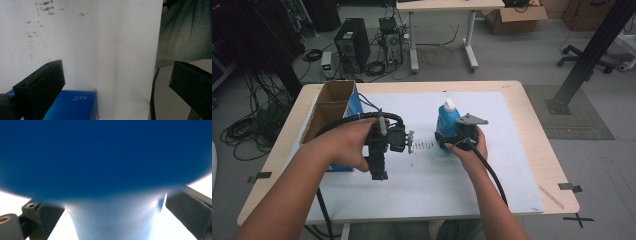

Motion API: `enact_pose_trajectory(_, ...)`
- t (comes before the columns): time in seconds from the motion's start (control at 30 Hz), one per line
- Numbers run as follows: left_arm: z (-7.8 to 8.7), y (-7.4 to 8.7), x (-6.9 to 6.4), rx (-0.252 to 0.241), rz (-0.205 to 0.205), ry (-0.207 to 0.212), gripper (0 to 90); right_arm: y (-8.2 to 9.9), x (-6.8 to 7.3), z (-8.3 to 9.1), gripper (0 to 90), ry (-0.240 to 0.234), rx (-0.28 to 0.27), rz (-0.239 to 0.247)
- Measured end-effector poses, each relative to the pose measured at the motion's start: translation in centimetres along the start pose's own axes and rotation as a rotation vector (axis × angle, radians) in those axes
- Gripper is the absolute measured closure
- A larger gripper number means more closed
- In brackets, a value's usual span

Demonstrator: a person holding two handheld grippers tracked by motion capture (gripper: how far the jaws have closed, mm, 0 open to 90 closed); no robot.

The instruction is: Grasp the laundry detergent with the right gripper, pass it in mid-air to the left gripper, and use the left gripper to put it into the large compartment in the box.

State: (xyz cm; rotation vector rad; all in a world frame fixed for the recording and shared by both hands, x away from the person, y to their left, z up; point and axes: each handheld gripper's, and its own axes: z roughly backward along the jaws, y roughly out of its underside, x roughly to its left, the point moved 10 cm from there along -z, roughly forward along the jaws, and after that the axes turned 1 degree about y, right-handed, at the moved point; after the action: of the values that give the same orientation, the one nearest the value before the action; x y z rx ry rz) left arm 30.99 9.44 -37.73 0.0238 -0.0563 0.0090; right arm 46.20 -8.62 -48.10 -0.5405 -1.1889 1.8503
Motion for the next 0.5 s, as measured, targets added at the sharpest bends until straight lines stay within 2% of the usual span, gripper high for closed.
enact_pose_trajectory(0.5, 0.05, -0.11, -0.02, -0.003, -0.005, -0.004, 0.4, -0.07, 0.24, 0.21, 18.7, 0.013, -0.029, 0.014)
